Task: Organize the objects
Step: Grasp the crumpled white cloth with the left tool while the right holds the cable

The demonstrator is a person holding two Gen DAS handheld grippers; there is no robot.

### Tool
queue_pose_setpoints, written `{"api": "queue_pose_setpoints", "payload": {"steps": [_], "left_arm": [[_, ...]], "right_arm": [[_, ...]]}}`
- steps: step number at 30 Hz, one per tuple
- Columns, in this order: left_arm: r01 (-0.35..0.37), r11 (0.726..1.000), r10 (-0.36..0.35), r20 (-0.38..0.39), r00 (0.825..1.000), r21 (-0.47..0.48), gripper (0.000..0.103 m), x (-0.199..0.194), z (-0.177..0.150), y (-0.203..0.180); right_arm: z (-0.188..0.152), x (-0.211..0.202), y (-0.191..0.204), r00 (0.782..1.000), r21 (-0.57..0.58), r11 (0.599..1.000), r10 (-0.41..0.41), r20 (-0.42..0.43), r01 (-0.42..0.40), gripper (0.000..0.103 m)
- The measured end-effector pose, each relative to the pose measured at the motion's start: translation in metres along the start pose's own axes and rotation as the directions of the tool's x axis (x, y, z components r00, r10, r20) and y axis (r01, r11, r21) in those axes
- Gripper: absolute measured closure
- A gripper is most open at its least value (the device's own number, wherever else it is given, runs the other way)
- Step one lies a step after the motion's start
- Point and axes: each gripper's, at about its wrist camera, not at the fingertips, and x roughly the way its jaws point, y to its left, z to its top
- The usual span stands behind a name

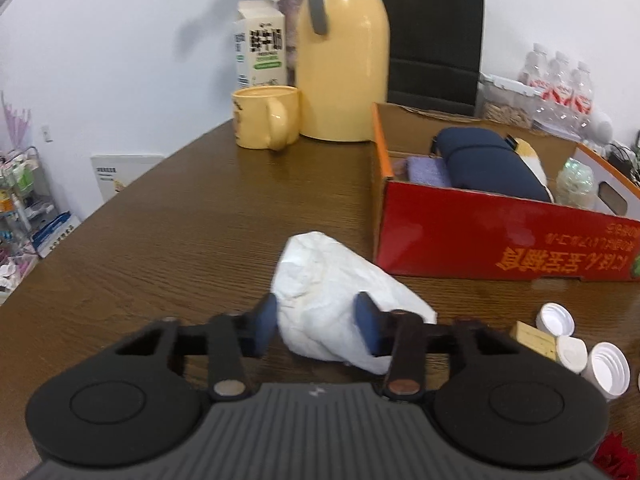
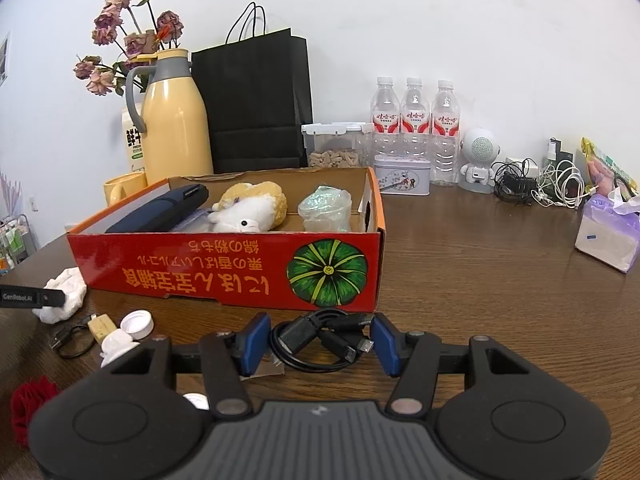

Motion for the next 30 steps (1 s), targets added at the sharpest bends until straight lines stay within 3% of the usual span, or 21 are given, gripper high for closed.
{"api": "queue_pose_setpoints", "payload": {"steps": [4,5,13,15,16,17,19,23,27,30], "left_arm": [[-0.012,1.000,0.011,0.027,1.000,0.029,0.075,-0.005,-0.002,-0.003],[-0.003,1.000,0.002,0.029,1.000,0.030,0.101,-0.006,-0.003,-0.003],[0.044,0.999,-0.043,0.047,0.998,-0.014,0.102,-0.022,-0.004,0.006],[0.068,0.997,-0.066,0.043,0.997,-0.045,0.097,-0.023,-0.002,0.010],[0.083,0.995,-0.081,0.037,0.996,-0.061,0.081,-0.022,0.000,0.013],[0.088,0.993,-0.086,0.028,0.996,-0.074,0.040,-0.020,0.002,0.014],[0.071,0.993,-0.069,0.023,0.997,-0.090,0.004,-0.016,0.009,0.011],[0.046,0.996,-0.048,-0.028,0.998,-0.082,0.000,0.000,0.019,-0.003],[-0.069,0.996,0.063,-0.120,0.991,-0.052,0.000,0.029,0.019,-0.019],[-0.078,0.995,0.071,-0.109,0.991,-0.060,0.000,0.029,0.016,-0.018]], "right_arm": [[0.000,0.000,0.000,1.000,0.000,1.000,-0.001,0.000,0.001,0.049],[0.000,-0.001,0.001,1.000,0.000,1.000,-0.002,0.000,0.002,0.049],[0.000,-0.001,0.001,1.000,0.000,1.000,-0.001,-0.001,0.001,0.049],[0.000,-0.001,0.001,1.000,0.000,1.000,-0.001,-0.001,0.001,0.049],[0.000,-0.001,0.001,1.000,0.000,1.000,-0.001,-0.001,0.001,0.049],[0.000,-0.001,0.001,1.000,0.000,1.000,-0.001,-0.001,0.001,0.049],[0.000,-0.001,0.001,1.000,0.000,1.000,-0.001,-0.001,0.001,0.049],[0.000,-0.002,0.001,1.000,0.000,1.000,0.000,-0.001,0.000,0.049],[-0.001,-0.003,0.001,1.000,0.000,1.000,0.004,-0.001,-0.004,0.049],[-0.001,-0.003,0.001,1.000,0.000,1.000,0.007,0.000,-0.007,0.049]]}}
